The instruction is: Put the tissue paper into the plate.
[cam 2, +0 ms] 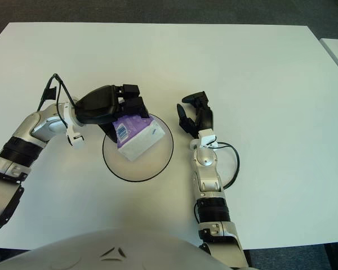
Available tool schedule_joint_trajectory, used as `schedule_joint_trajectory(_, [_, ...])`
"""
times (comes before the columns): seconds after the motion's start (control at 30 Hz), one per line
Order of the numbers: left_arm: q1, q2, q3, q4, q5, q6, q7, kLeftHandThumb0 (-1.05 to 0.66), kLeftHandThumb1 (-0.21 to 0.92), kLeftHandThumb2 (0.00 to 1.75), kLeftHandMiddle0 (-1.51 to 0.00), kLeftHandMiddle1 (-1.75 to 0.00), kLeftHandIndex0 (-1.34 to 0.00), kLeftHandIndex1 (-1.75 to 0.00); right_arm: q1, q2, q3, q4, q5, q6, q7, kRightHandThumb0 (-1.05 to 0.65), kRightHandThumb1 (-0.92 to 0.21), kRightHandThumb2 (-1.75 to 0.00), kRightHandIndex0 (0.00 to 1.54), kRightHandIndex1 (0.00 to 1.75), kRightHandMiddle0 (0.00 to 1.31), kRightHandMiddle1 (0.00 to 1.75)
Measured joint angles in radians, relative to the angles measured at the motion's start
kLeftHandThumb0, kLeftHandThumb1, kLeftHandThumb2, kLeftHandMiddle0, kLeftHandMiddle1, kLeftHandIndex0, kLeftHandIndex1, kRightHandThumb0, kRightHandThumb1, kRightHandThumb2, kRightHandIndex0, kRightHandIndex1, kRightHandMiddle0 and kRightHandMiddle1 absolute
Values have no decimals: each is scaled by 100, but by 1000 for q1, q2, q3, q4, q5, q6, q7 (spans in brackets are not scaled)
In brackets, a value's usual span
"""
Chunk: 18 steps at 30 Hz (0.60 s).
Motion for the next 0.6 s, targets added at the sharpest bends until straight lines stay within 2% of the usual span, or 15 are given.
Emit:
schedule_joint_trajectory(0.07, [7, -7, 12, -12, 20, 2, 15, -42, 47, 112, -100, -175, -49, -175, 0, 0, 0, 0, 0, 0, 0, -35, -92, -41, 51, 90, 30, 163])
schedule_joint_trajectory(0.17, [22, -20, 27, -25, 43, 3, 42, -39, 65, 89, -79, -175, -37, -175, 0, 0, 0, 0, 0, 0, 0, -35, -92, -42, 51, 91, 30, 164])
schedule_joint_trajectory(0.2, [25, -23, 28, -25, 47, 3, 48, -39, 66, 87, -76, -175, -36, -175, 0, 0, 0, 0, 0, 0, 0, -35, -92, -42, 51, 91, 30, 164])
schedule_joint_trajectory(0.27, [31, -27, 28, -25, 54, 3, 51, -38, 73, 78, -62, -175, -32, -175, 0, 0, 0, 0, 0, 0, 0, -35, -92, -42, 51, 91, 29, 164])
schedule_joint_trajectory(0.33, [32, -21, 21, -26, 54, 3, 34, -57, 82, 70, -38, -149, -19, -152, -1, 0, 0, 1, 0, 0, 0, -35, -92, -42, 50, 91, 29, 164])
schedule_joint_trajectory(0.37, [31, -13, 16, -28, 54, 3, 18, -65, 86, 69, -27, -117, -12, -128, -1, 0, 0, 2, 0, 0, 0, -35, -92, -42, 49, 91, 29, 164])
schedule_joint_trajectory(0.4, [30, -5, 11, -29, 56, 3, 5, -71, 88, 68, -23, -91, -8, -112, -2, 0, 0, 2, 0, 0, 1, -35, -92, -42, 49, 90, 29, 164])
schedule_joint_trajectory(0.43, [28, 8, 6, -31, 64, -1, -12, -73, 89, 69, -21, -78, -6, -104, -2, 0, 0, 2, 0, 0, 1, -35, -92, -42, 48, 90, 29, 164])
schedule_joint_trajectory(0.5, [27, 33, 2, -34, 88, -17, -28, -81, 91, 75, -17, -41, -2, -77, -4, 1, 0, 3, 0, 0, 0, -35, -92, -42, 47, 90, 29, 164])
schedule_joint_trajectory(0.6, [27, 75, 5, -50, 137, -49, -28, -88, 92, 84, -13, -18, -1, -52, -4, 0, 0, 4, -1, 0, -1, -35, -92, -42, 46, 89, 30, 163])
